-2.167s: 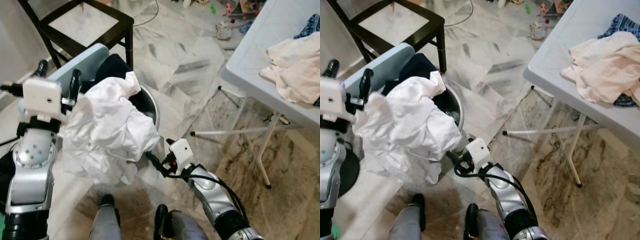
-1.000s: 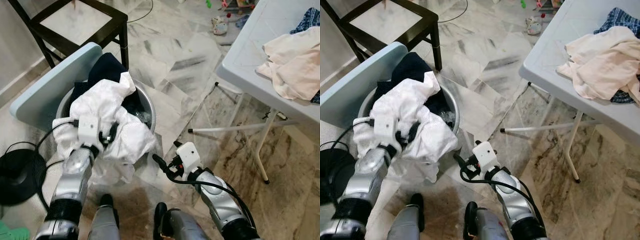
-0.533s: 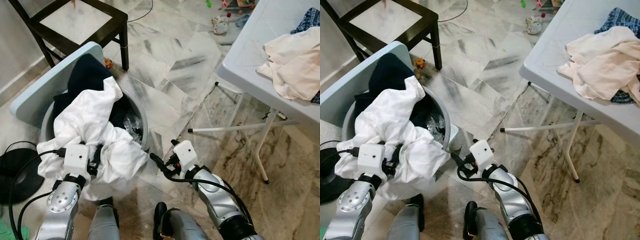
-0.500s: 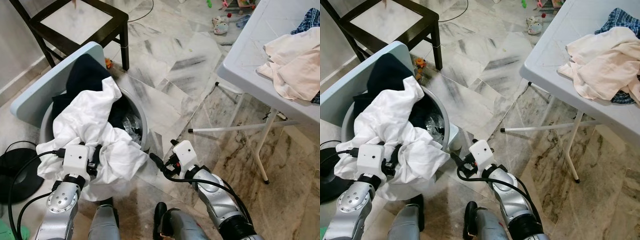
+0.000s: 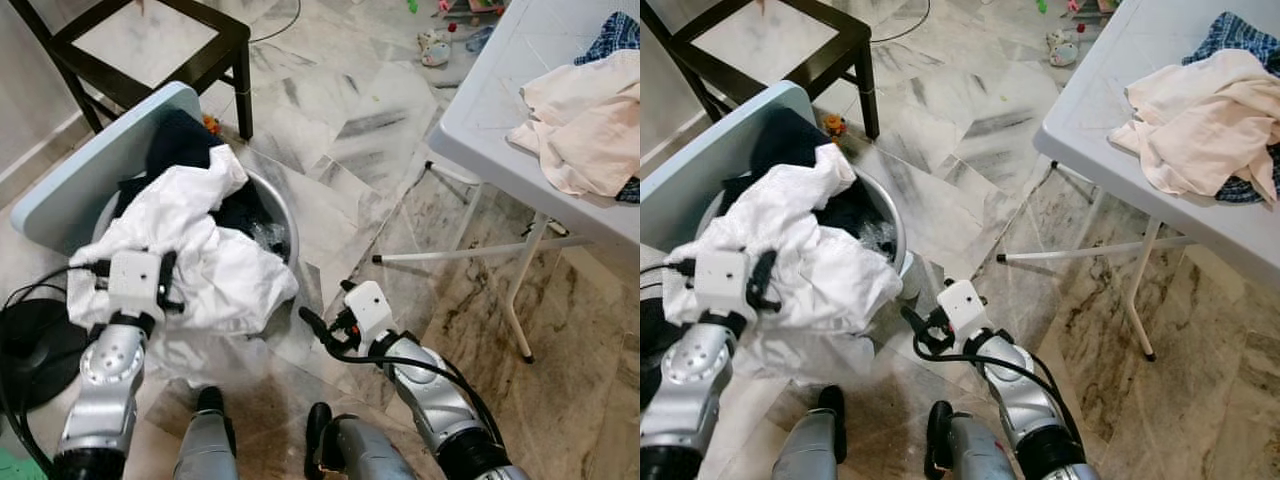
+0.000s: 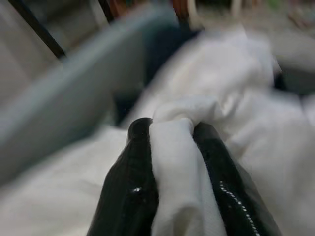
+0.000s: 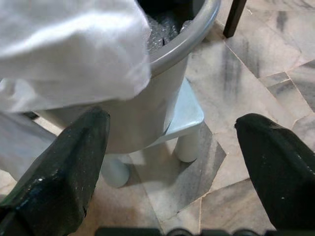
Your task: Hang hanger
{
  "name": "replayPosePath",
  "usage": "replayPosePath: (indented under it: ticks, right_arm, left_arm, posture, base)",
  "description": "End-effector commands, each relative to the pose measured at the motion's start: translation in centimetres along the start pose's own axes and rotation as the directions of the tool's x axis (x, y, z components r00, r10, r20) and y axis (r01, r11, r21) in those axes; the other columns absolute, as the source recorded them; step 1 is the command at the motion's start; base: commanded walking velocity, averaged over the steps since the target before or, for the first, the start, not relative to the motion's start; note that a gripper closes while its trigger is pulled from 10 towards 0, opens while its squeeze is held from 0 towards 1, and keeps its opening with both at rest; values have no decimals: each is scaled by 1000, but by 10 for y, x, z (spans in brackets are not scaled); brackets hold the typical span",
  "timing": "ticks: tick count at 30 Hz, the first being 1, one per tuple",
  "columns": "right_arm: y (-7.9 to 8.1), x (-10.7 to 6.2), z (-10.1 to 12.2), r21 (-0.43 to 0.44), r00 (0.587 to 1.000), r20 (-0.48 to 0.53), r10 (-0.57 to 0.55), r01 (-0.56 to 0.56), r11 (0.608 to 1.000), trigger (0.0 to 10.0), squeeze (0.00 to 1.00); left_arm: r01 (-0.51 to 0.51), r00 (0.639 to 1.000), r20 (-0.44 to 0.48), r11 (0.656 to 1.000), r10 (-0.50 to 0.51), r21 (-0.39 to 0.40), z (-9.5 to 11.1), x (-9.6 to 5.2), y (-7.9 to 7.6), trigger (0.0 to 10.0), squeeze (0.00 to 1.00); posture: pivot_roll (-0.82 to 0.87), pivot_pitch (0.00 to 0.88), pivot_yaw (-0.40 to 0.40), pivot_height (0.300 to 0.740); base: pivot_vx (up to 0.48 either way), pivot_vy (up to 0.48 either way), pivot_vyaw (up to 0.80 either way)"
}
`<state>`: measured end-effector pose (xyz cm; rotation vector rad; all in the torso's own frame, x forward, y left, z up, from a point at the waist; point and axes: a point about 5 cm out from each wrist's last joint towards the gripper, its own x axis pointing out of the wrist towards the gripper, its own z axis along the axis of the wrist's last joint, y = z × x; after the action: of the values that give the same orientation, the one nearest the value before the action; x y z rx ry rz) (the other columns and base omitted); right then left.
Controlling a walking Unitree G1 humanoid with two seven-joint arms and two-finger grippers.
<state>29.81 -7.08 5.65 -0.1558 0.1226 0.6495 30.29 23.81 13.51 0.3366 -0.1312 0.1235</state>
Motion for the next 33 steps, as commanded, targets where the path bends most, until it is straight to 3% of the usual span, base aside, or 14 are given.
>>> replayPosePath:
  ticks: [1, 7, 10, 14, 15, 19, 20, 23, 26, 28, 29, 32, 33]
  right_arm:
    - [-1, -5, -10, 15, 999, -30, -16, 17, 1000, 10000, 0]
    - [-2, -4, -9, 15, 999, -29, -24, 24, 1000, 10000, 0]
    - [-2, -3, -9, 17, 999, -27, -34, 34, 999, 10000, 0]
    - [-1, -2, -9, 18, 999, -26, -35, 36, 999, 10000, 0]
    - [-1, 0, -7, 18, 999, -22, -37, 38, 999, 10000, 0]
    - [-1, 2, -5, 21, 999, -14, -48, 48, 999, 10000, 0]
    - [-2, 3, -4, 22, 998, -11, -54, 54, 998, 10000, 0]
    - [-2, 5, -4, 26, 998, -8, -66, 66, 997, 10000, 0]
    - [-2, 5, -4, 33, 997, -6, -79, 79, 996, 10000, 0]
    - [-3, 6, -4, 40, 996, -3, -94, 94, 995, 10000, 0]
    - [-3, 6, -4, 40, 996, -3, -94, 94, 995, 10000, 0]
    - [-4, 7, -3, 44, 994, 1, -113, 113, 993, 10000, 0]
    - [-5, 8, -2, 45, 993, 2, -121, 120, 992, 10000, 0]
  left_arm:
    - [-22, 996, 86, 999, 18, 50, 13, 1, 2, 0, 0]
    - [1, 979, 203, 998, -15, 70, 37, 6, -4, 0, 0]
    - [35, 962, 270, 999, -33, 0, 55, 16, -12, 0, 0]
    - [32, 956, 291, 999, -28, -11, 62, 21, -13, 0, 0]
    - [22, 944, 330, 999, -7, -41, 78, 34, -11, 0, 0]
    - [42, 908, 420, 995, 2, -95, 113, 51, -10, 0, 0]
    - [74, 883, 469, 991, -14, -109, 132, 58, -13, 0, 0]
    - [144, 840, 541, 979, -43, -146, 163, 65, -21, 0, 0]
    - [221, 802, 590, 965, -99, -139, 185, 69, -33, 0, 0]
    - [311, 750, 643, 941, -154, -137, 207, 68, -48, 0, 0]
    - [311, 750, 643, 941, -154, -137, 207, 68, -48, 0, 0]
    - [437, 649, 730, 890, -212, -130, 245, 60, -66, 0, 0]
    - [508, 577, 782, 853, -234, -119, 268, 52, -74, 0, 0]
  posture:
    - [229, 357, -171, 740]
    - [229, 357, -171, 740]
    - [236, 352, -166, 740]
    - [238, 350, -165, 740]
    - [248, 345, -160, 740]
    - [252, 340, -154, 740]
    - [254, 339, -151, 740]
    - [256, 328, -137, 740]
    - [259, 323, -128, 740]
    - [261, 316, -118, 740]
    - [261, 316, -118, 740]
    - [266, 308, -111, 740]
    - [269, 306, -110, 740]
  base:
    - [0, 0, 0]
    - [0, 0, 0]
    - [0, 0, 0]
    - [0, 0, 0]
    - [0, 0, 0]
    - [0, 0, 0]
    - [0, 0, 0]
    - [0, 0, 0]
    - [0, 0, 0]
    - [0, 0, 0]
    - [0, 0, 0]
    - [0, 0, 0]
    - [0, 0, 0]
